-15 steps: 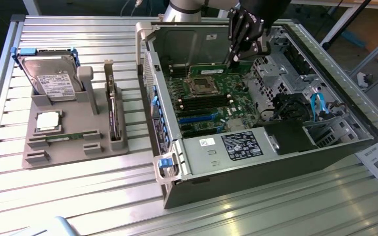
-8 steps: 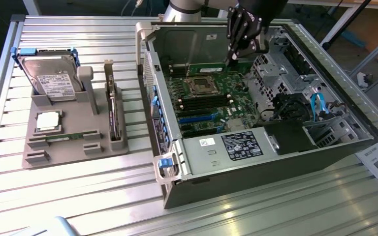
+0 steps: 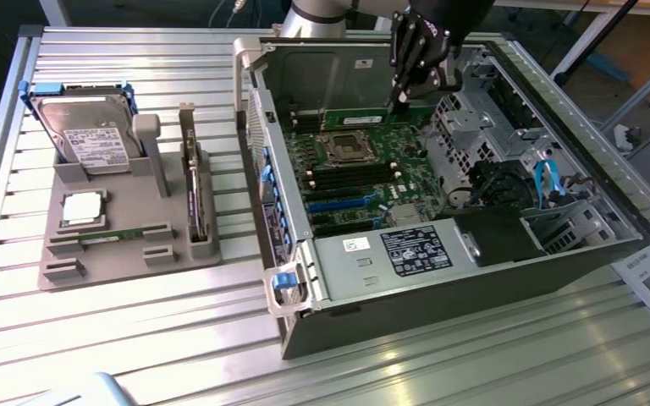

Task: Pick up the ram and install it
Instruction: 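Pick up the ram and move it above insertion slot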

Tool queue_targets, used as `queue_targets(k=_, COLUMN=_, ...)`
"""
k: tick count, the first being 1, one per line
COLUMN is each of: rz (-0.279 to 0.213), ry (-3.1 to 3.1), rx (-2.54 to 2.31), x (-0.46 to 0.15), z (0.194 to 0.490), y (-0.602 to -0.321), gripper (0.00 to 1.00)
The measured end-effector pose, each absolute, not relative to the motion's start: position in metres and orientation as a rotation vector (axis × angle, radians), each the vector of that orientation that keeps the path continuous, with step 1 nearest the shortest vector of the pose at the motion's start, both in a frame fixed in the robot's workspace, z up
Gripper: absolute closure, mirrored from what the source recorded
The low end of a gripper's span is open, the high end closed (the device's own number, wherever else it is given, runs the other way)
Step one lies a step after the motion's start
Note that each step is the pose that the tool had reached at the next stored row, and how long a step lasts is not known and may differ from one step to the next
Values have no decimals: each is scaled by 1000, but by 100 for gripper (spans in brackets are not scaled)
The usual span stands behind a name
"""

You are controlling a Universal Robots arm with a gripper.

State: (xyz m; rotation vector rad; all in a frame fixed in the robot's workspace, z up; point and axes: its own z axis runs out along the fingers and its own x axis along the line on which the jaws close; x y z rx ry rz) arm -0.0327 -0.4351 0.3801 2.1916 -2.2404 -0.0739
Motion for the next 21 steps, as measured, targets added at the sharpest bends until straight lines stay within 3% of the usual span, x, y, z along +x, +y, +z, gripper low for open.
queue_targets(k=21, rz=-76, ry=-2241, rx=2193, x=-33, z=375, y=-425, gripper=88)
